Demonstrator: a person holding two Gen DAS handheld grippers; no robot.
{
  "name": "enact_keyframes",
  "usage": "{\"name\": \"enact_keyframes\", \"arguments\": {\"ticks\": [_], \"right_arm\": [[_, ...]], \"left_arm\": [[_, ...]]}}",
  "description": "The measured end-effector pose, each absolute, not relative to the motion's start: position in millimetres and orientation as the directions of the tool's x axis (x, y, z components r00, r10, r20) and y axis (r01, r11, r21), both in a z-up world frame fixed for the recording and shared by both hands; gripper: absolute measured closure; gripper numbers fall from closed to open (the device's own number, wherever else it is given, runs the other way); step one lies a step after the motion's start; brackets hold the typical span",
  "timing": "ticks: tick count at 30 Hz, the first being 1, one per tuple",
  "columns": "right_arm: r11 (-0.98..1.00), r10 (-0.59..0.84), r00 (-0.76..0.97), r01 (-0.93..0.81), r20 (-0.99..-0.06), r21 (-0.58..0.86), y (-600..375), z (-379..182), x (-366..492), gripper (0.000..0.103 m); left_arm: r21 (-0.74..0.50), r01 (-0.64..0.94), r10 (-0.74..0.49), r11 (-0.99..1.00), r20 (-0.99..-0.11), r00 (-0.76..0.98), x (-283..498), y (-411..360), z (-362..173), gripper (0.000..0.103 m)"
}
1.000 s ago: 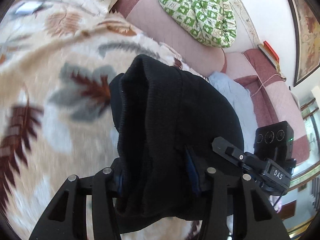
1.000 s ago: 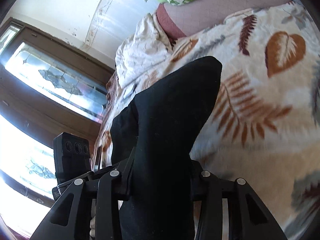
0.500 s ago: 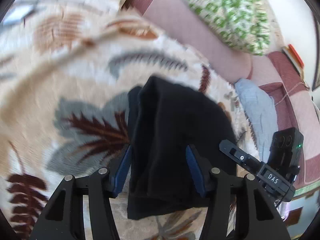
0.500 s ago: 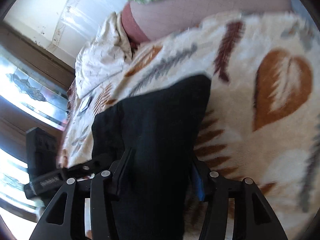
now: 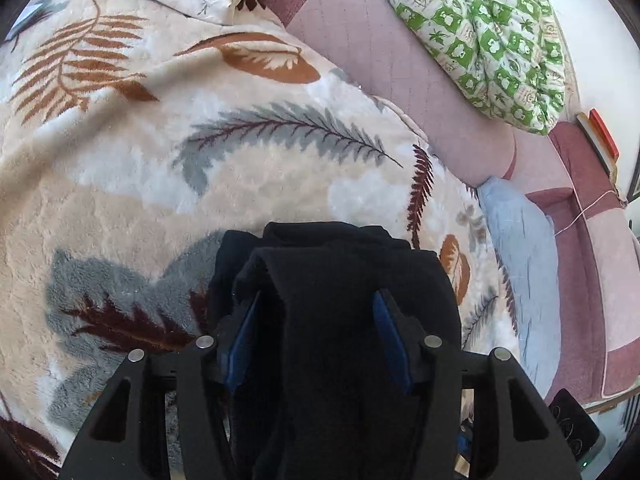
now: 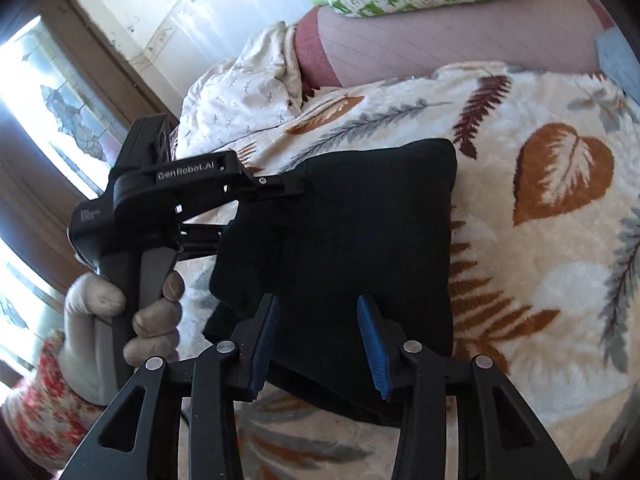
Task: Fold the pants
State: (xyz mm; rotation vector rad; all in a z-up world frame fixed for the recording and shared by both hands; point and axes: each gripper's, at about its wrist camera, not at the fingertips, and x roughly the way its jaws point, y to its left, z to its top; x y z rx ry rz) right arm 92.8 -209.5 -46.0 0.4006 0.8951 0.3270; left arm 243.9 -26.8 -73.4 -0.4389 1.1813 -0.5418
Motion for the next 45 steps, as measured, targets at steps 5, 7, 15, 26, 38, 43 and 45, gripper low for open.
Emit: {"name": "enact_keyframes", "arguments": {"ticks": [5, 7, 15, 26, 38, 43, 45], "right_arm": [[0.913, 0.392, 0.599, -0.164, -0.698, 0.373, -195, -46, 90, 0.036], [0.913, 0.403, 0.603, -0.214, -0.689, 0.347, -185, -45, 91, 0.026], [0.941, 0.327, 0.697, -0.176, -0.638, 0.290, -190, 22, 54, 0.026], [0.939, 0.210, 0.696, 0.052, -0.687, 0.341, -200, -2, -35, 0.026], [0.933, 0.108, 0.733, 0.160, -0.672, 0.324, -207, -18, -65, 0.025], [0.924, 0.089, 0.718, 0.199, -0.690, 0.326, -213, -32, -70, 0.025], [0.919, 0.091, 0.711, 0.209, -0.697, 0.334, -215, -35, -70, 0.025]], "left_arm": [[-0.619, 0.160, -0.638, 0.769, -0.726, 0.258, 247, -21, -77, 0.047], [-0.628, 0.135, -0.639, 0.767, -0.729, 0.245, 249, -16, -75, 0.047], [-0.447, 0.224, -0.499, 0.866, -0.754, 0.427, 179, 22, 1, 0.042], [-0.065, 0.109, -0.124, 0.992, -0.672, 0.730, 11, 38, 32, 0.020], [0.046, 0.198, -0.106, 0.979, -0.713, 0.693, -30, -1, 2, 0.016], [0.032, 0.217, -0.121, 0.976, -0.747, 0.654, -33, -8, -9, 0.016], [0.027, 0.222, -0.126, 0.975, -0.754, 0.645, -33, -9, -11, 0.016]]}}
